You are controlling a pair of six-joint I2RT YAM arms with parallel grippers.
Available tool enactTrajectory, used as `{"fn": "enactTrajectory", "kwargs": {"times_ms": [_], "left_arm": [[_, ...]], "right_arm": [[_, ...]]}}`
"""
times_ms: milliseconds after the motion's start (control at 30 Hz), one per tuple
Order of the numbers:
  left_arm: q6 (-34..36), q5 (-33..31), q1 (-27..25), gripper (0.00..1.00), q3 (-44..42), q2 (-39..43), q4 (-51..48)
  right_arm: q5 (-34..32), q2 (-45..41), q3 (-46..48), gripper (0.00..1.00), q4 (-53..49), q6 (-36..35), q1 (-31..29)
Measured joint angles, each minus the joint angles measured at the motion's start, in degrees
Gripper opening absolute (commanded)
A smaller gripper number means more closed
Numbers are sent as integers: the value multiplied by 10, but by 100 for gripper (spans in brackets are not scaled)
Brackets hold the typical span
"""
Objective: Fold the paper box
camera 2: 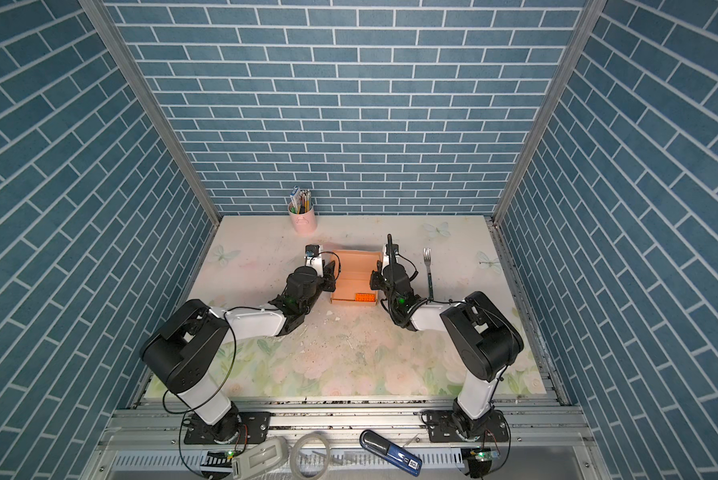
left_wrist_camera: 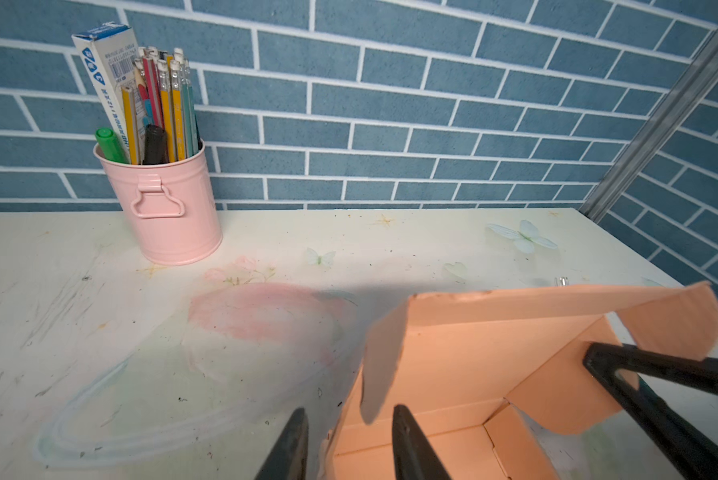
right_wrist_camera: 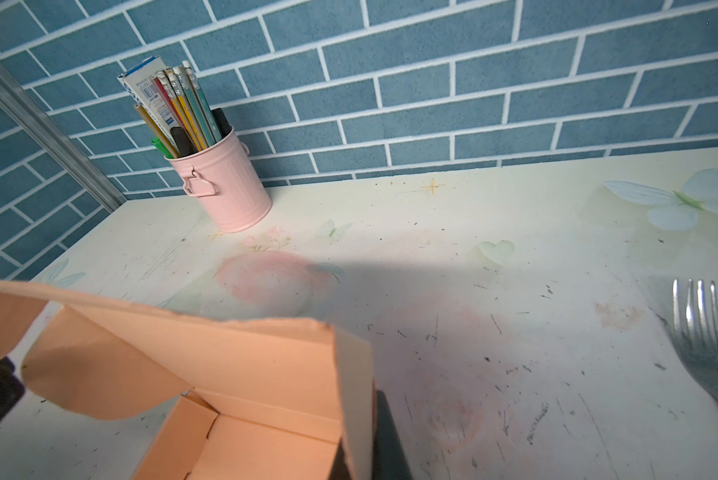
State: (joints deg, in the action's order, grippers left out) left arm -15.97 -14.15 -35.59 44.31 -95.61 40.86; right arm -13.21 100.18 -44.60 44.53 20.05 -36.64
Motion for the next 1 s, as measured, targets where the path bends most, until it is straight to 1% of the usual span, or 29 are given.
{"fn": "enactTrajectory", "kwargs": {"times_ms": [133,267,367,433,567,700,800,933,1000], "left_arm": [[-16,65,46,45,-3,34,-32],[-27,140,100,45,-3,52,-75],[-29,190,122,43,0,52,-111],[-27,220,125,41,3,52,-132],[-16,276,124,40,20,44,-159],[-1,311,124,36,47,23,-178],[9,325,124,30,65,9,-191],[21,333,124,18,80,0,-210],[27,335,124,14,89,-3,-217]], "right_arm": [[20,-4,0,0,-6,-10,2],[35,-8,0,0,-11,-14,3],[41,-8,0,0,-16,-17,3],[44,-10,0,0,-19,-20,3],[49,-15,0,0,-26,-21,3],[52,-18,0,0,-31,-22,3],[54,-18,0,0,-32,-24,3],[55,-18,0,0,-33,-25,3],[55,-18,0,0,-34,-25,3]]}}
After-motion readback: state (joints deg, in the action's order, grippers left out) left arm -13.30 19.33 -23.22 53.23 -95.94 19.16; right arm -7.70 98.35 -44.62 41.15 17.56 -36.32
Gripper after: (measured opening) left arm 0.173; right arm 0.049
